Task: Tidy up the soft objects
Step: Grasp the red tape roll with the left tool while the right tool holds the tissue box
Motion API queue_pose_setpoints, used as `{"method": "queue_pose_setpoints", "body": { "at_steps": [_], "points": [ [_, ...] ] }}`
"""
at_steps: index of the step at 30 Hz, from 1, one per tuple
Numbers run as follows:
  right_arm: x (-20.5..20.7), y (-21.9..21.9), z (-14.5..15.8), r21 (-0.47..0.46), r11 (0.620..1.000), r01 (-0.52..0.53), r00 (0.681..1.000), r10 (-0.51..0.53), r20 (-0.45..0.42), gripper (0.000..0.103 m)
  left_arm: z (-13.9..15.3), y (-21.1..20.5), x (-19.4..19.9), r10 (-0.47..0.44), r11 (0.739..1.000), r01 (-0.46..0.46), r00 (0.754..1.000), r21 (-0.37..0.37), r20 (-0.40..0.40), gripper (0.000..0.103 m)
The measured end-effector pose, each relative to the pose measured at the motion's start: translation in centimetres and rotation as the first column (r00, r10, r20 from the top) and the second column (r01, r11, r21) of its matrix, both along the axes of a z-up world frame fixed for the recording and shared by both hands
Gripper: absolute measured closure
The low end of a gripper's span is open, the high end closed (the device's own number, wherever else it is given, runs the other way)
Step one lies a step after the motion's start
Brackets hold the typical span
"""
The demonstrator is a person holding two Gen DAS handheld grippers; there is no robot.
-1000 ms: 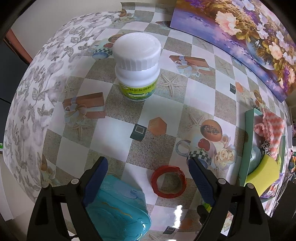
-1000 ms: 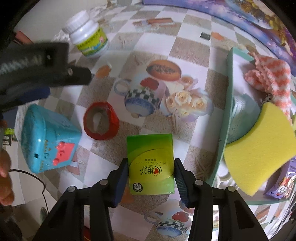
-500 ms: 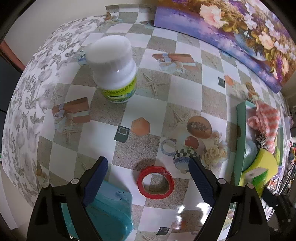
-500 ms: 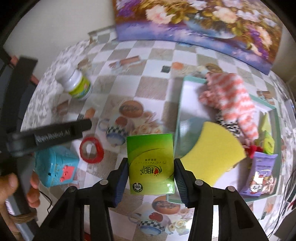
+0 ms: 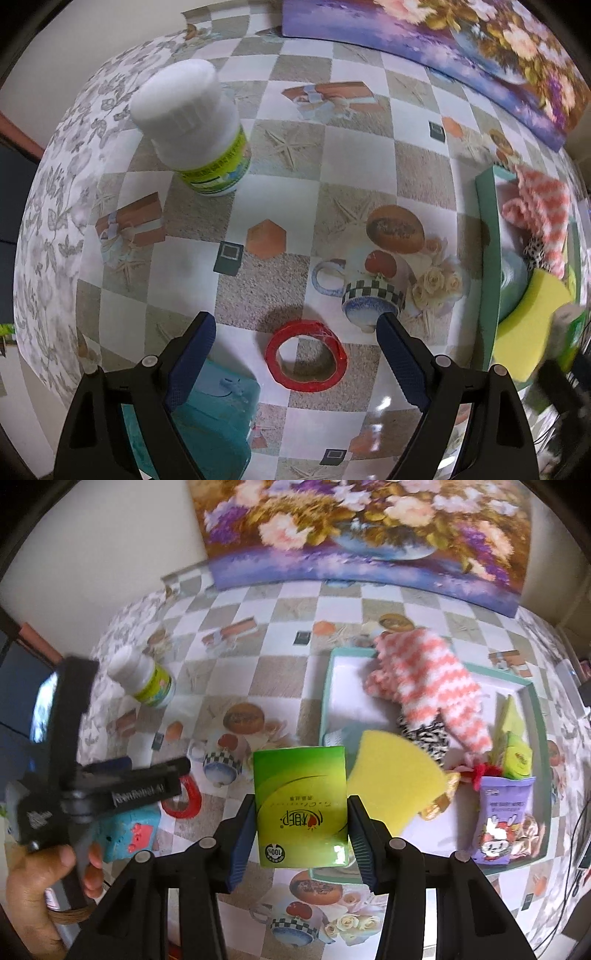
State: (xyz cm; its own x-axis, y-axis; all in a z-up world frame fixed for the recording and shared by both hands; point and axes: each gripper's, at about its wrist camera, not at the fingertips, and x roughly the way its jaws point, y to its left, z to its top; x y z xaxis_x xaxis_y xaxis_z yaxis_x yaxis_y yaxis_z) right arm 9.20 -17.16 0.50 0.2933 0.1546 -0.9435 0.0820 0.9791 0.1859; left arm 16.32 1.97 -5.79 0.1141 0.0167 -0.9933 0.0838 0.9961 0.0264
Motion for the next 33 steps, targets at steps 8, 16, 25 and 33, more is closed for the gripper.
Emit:
{"method": "queue_pose_setpoints", "body": {
  "at_steps": [8,16,25,33],
  "points": [
    [-0.1,-1.8,0.5,0.043,0.998,0.04,0.999,-0.041,0.013,0.052,-1.1,-1.5,-0.7,-0.076,0.996,0.078,0.997,0.05,-0.034,0.014],
    [-0.2,-2.1,0.6,0.057,0.997,0.052,0.999,-0.053,0.013,0.052,-2.3,-3.4,-2.0,-0.141,0.984,0.148,0.987,0.098,-0.071,0.014],
    [-0.1,-1.9,0.4,0.049,0.998,0.049,0.999,-0.049,0.009,0.052,-4.3,-5.3,-3.6,-0.2,0.972,0.21,0.975,0.109,-0.099,0.014],
    [-0.1,-1.8,0.3,0.042,0.998,0.048,0.999,-0.048,0.006,0.052,-5.3,-5.7,-3.8,-0.212,0.97,0.223,0.971,0.099,-0.11,0.034]
  ]
}}
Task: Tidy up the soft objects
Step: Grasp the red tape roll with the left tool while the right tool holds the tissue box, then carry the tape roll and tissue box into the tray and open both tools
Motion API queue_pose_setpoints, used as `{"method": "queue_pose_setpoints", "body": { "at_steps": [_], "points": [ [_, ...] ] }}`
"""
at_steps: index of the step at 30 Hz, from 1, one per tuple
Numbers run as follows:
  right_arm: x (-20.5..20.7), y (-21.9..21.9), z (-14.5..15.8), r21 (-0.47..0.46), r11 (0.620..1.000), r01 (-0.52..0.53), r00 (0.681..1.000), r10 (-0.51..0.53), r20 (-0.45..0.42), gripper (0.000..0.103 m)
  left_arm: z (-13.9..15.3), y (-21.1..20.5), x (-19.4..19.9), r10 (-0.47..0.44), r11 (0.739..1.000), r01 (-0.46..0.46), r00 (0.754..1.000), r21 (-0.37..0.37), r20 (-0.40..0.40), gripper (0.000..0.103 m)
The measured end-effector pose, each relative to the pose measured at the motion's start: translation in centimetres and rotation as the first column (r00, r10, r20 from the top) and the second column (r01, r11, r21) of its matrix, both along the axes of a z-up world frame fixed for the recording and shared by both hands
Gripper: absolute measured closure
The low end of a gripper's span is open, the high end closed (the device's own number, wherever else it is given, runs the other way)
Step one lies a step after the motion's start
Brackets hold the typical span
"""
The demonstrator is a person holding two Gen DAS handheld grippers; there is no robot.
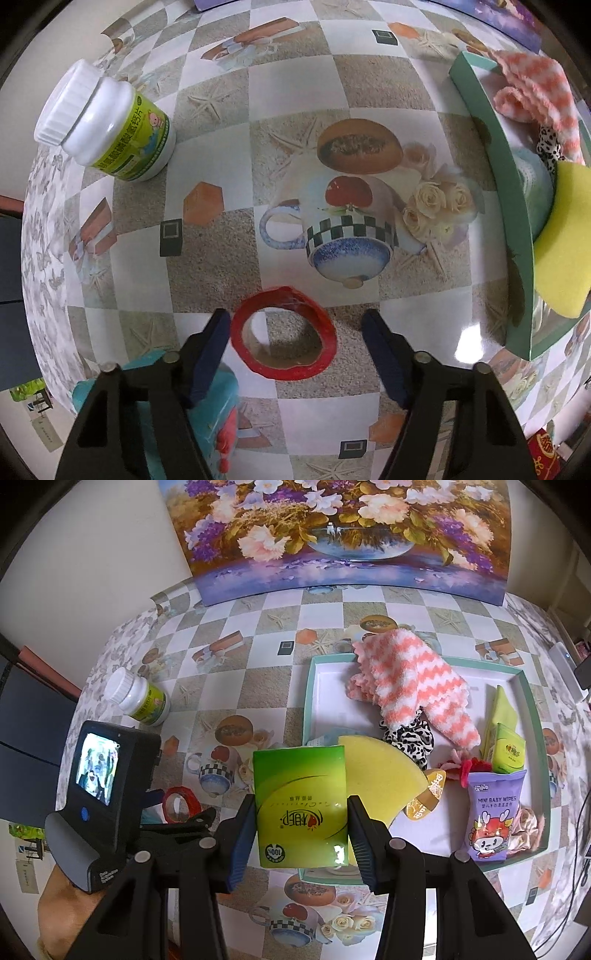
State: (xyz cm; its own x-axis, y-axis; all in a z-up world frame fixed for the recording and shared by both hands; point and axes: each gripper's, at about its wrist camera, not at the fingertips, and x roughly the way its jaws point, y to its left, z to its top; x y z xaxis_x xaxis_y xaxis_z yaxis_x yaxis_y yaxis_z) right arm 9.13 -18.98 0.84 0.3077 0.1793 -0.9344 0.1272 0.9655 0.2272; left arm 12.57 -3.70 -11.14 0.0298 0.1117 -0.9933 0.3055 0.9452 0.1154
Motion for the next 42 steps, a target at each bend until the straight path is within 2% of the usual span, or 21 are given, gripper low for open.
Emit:
{"method": "queue_pose_setpoints", "body": {
  "at_steps": [3,10,16,19,25,33,36,42],
  "points": [
    [0.0,0.1,-0.1,-0.001,1.0,-0.002,1.0,0.002,-0.002,0.052,0.1,0.3,0.6,0.002,0.999,-0.002,1.0,-0.033,-0.004,0.045],
    [0.1,0.1,-0.2,-0.005,1.0,-0.004,1.0,0.004,-0.006,0.052,1.3,0.6,1.0,0.01,0.999,-0.01,1.0,-0.049,0.009,0.045],
    [-0.1,-0.1,0.5,0.002,1.0,-0.002,1.0,0.002,0.019,0.052,5.5,0.8,1.5,0.037,0.994,-0.026,0.994,-0.106,0.103,0.045],
    [-0.3,-0.6,1.4,0.007,1.0,0.011,0.999,-0.011,0.044,0.052,8.1,0.8,1.5,0.061,0.989,-0.037,0.984,-0.145,0.166,0.045],
    [-0.7,-2.1,2.5,0.007,0.999,0.047,0.996,-0.048,0.073,0.052,11.3,0.1,1.1,0.098,0.979,-0.048,0.962,-0.196,0.256,0.045],
    [-1.5,-7.4,1.9,-0.017,0.982,0.19,0.98,-0.189,0.056,0.052,13.3,-4.0,-0.3,0.06,0.969,0.019,0.949,-0.245,0.31,0.045],
    [-1.8,-9.5,1.5,-0.027,0.97,0.24,0.97,-0.238,0.045,0.052,13.6,-6.0,-0.8,0.046,0.96,0.043,0.951,-0.278,0.304,0.045],
    [-2.6,-13.5,0.4,0.011,0.948,0.319,0.948,-0.319,0.017,0.052,13.5,-10.2,-1.7,0.005,0.941,0.092,0.959,-0.327,0.283,0.045]
  ]
}}
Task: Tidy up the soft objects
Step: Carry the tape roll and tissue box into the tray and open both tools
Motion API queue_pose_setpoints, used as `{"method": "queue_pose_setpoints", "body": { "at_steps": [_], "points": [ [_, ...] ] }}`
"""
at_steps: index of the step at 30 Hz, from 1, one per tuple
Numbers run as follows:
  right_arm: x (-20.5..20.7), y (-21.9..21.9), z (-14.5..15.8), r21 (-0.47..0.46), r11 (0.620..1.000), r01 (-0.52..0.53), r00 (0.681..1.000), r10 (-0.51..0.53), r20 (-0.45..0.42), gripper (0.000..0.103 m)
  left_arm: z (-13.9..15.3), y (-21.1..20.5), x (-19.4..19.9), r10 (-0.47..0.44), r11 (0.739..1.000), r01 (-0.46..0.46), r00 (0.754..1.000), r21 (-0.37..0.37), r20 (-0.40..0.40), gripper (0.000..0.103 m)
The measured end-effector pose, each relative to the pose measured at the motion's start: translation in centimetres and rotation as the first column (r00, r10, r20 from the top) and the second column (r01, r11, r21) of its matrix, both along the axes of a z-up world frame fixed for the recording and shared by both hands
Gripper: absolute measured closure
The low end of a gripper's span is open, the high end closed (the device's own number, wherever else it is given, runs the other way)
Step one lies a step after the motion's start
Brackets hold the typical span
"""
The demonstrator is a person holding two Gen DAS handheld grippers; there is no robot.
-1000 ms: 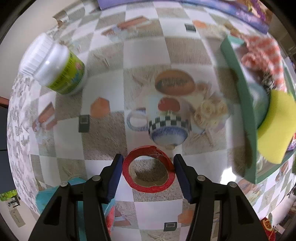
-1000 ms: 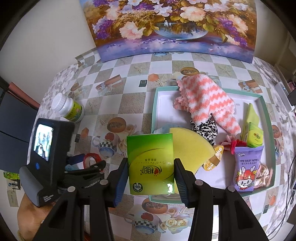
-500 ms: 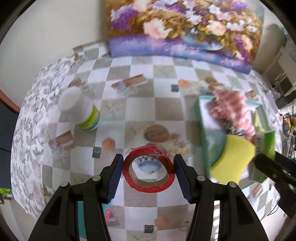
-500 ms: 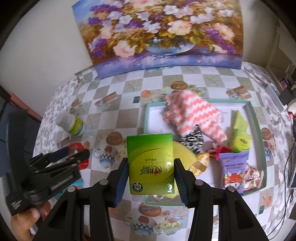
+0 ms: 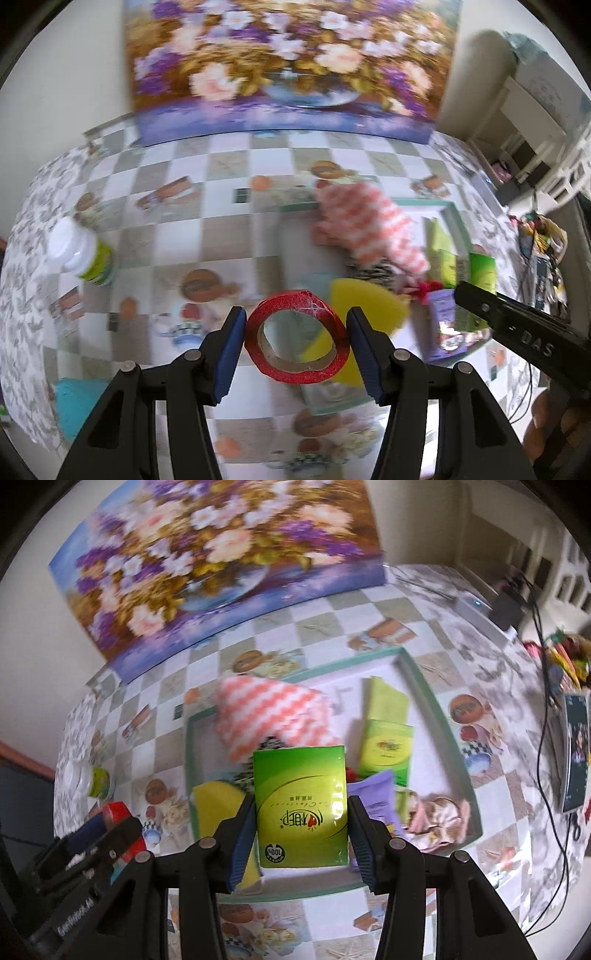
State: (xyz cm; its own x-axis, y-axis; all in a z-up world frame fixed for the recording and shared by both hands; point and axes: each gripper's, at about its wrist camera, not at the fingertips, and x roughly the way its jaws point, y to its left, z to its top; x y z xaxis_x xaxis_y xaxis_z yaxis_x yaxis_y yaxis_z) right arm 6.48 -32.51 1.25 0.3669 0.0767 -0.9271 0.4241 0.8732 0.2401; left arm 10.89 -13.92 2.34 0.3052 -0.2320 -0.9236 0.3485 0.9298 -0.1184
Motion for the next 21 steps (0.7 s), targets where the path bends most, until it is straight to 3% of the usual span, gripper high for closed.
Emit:
{"method": "queue_pose_setpoints", "body": {
  "at_steps": [7,15,21],
  "points": [
    [-0.5,-2.7,-0.9,0.025,0.998,0.056,0.998,-0.056,-0.008,0.052,-0.4,-4.1,0.1,-0.06,0.996,0.059,0.998,-0.074,-0.019,0.045],
    [0.1,-4.0,-2.0,0.051,0.995,0.081,0.997,-0.08,-0.017,0.052,-1.3,-5.4,2.3,-0.025,0.995,0.022,0.999,-0.094,-0.035,0.045],
    [1.2,-4.7,-1.4,0.056,0.995,0.077,0.996,-0.08,0.046,0.052,-1.6,-6.3,4.2,-0.001,0.99,-0.002,1.0,-0.142,-0.021,0.045]
  ]
}}
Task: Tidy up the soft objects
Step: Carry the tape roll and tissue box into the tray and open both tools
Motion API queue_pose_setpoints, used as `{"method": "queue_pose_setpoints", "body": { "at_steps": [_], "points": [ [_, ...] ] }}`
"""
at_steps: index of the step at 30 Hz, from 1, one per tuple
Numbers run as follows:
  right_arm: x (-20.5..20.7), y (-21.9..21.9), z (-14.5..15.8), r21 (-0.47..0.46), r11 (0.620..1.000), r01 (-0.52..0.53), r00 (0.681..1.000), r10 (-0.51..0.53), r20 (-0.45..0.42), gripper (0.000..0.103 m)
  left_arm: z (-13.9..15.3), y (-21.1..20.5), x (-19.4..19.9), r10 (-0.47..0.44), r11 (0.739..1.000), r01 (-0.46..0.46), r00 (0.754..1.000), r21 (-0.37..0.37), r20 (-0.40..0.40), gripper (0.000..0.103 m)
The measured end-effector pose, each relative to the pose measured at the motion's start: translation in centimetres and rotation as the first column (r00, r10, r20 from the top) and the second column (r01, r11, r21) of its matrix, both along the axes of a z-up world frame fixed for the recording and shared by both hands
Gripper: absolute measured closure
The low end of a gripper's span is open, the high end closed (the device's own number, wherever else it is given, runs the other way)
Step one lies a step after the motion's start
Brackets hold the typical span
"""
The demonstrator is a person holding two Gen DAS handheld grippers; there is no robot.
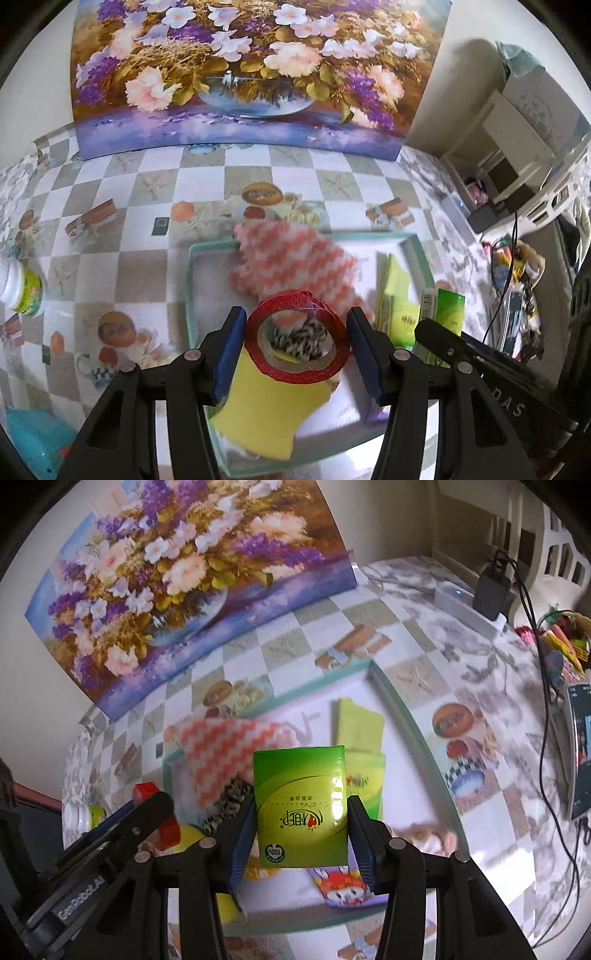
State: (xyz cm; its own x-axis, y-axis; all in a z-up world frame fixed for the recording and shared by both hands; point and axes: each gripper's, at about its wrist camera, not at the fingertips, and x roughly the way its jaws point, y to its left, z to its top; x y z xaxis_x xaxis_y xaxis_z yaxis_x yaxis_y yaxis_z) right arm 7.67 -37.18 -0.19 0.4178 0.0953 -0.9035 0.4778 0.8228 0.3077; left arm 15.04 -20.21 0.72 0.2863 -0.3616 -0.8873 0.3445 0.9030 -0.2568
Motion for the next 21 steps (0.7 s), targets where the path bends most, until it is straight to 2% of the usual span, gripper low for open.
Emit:
{"method": "queue_pose_setpoints", "body": {
  "at_steps": [6,14,21],
  "points": [
    [0.9,-1.0,-0.9,0.014,1.0,0.018,1.0,-0.018,0.001,0.052,-1.9,-1.0,1.3,0.0,1.0,-0.001,1.0,-0.009,-0.027,0.045],
    [1.6,-1.0,-4.1,0.025,1.0,0.001,0.996,0.001,-0.087,0.052,-3.9,-1.8,1.6,-0.018,1.0,0.018,0.997,0.002,-0.074,0.045],
    [1.7,-0.7,-5.0,0.028,1.0,-0.006,0.995,0.009,-0.102,0.052,-4.4,-1.4,1.8,-0.005,1.0,0.006,0.996,0.001,-0.093,0.045]
  ]
}}
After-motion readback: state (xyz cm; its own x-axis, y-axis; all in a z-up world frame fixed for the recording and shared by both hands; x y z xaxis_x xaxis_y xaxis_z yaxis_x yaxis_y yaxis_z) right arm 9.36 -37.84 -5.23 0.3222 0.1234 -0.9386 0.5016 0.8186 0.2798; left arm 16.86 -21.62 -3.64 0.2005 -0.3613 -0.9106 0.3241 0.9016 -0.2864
